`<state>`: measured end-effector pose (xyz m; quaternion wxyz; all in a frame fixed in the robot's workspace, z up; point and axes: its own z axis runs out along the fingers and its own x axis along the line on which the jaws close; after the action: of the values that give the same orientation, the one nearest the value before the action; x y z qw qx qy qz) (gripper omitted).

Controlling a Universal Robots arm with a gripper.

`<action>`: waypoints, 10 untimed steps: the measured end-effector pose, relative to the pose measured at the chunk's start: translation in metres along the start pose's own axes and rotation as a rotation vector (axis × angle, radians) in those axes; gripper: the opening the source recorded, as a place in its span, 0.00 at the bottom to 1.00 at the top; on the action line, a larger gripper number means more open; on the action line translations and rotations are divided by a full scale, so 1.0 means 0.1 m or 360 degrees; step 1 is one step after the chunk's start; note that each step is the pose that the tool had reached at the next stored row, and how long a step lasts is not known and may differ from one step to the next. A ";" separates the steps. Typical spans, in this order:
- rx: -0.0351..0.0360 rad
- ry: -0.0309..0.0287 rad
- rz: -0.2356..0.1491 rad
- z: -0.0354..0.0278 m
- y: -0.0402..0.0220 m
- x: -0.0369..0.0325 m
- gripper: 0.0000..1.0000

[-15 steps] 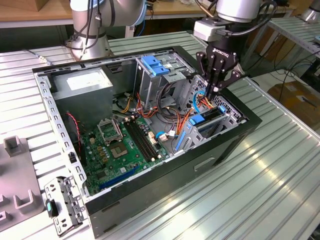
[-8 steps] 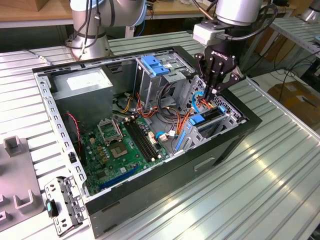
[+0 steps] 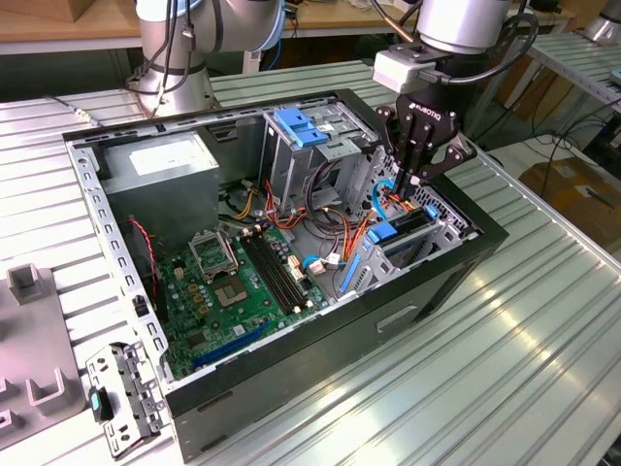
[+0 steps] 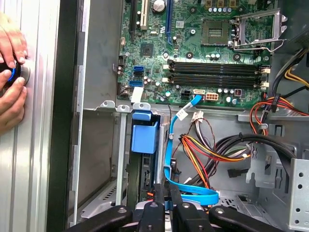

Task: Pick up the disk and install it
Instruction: 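Insert the second disk wire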

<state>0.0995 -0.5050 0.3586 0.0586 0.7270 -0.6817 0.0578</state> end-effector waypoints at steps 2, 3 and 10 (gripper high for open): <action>0.0000 0.00000 0.0000 0.000 0.000 0.000 0.16; 0.0000 0.00000 0.0000 0.000 0.000 0.000 0.16; 0.0002 0.00001 0.0001 0.000 0.003 0.000 0.16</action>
<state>0.0992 -0.5050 0.3585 0.0581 0.7270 -0.6817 0.0583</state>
